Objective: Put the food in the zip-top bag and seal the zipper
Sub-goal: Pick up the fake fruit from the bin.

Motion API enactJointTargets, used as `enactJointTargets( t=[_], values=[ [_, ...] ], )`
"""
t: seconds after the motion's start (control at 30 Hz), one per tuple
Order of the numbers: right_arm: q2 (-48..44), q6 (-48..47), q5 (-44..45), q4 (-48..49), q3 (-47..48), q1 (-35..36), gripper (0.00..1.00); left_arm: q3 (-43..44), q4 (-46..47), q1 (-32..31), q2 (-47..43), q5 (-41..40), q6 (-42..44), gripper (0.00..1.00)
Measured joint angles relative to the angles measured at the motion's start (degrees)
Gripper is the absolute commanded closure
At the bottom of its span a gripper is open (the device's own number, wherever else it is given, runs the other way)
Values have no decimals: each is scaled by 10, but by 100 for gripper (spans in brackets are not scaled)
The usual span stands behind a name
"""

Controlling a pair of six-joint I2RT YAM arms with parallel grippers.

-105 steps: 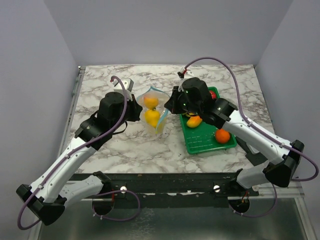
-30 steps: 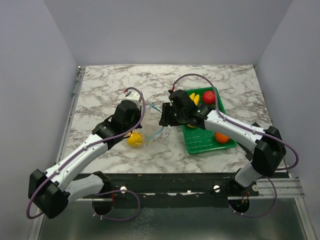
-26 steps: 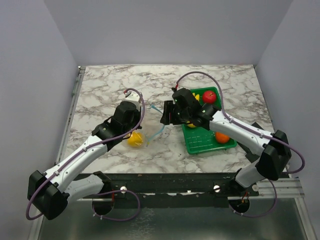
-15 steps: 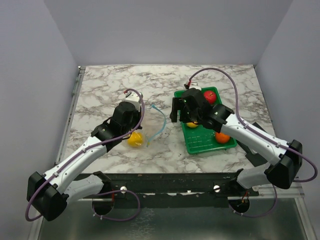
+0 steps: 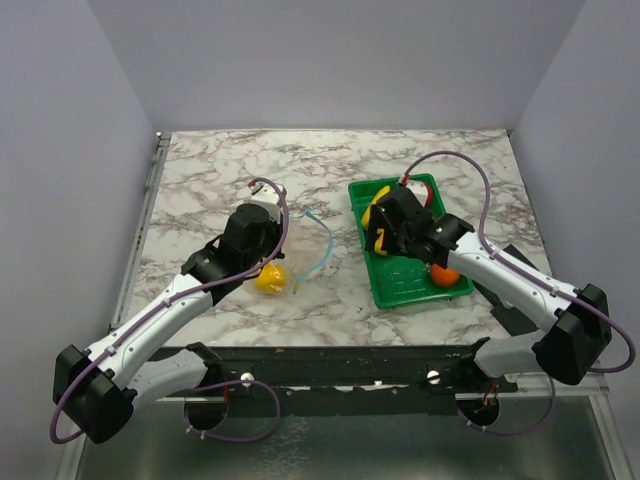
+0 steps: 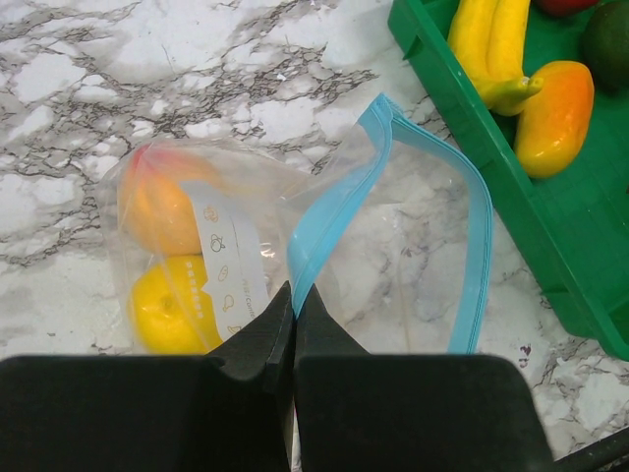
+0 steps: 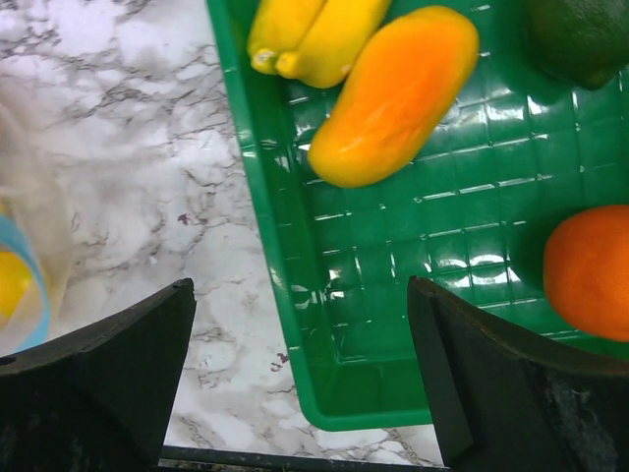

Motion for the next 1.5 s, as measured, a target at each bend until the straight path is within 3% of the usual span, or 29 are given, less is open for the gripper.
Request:
enactJointTargets(
  t=[0.1, 0.93, 1.2, 1.5],
  values=[
    [0, 16, -8, 3, -19, -23, 0, 0, 0, 0, 0, 1, 1, 100],
    [73, 121, -66, 119, -76, -162, 1, -3, 2, 0, -2, 1, 5, 100],
    [116, 133, -80, 154, -76, -177, 4, -3, 2, 0, -2, 1, 5, 100],
    [146, 140, -87, 177, -76, -185, 18, -3, 2, 0, -2, 1, 6, 100]
  ],
)
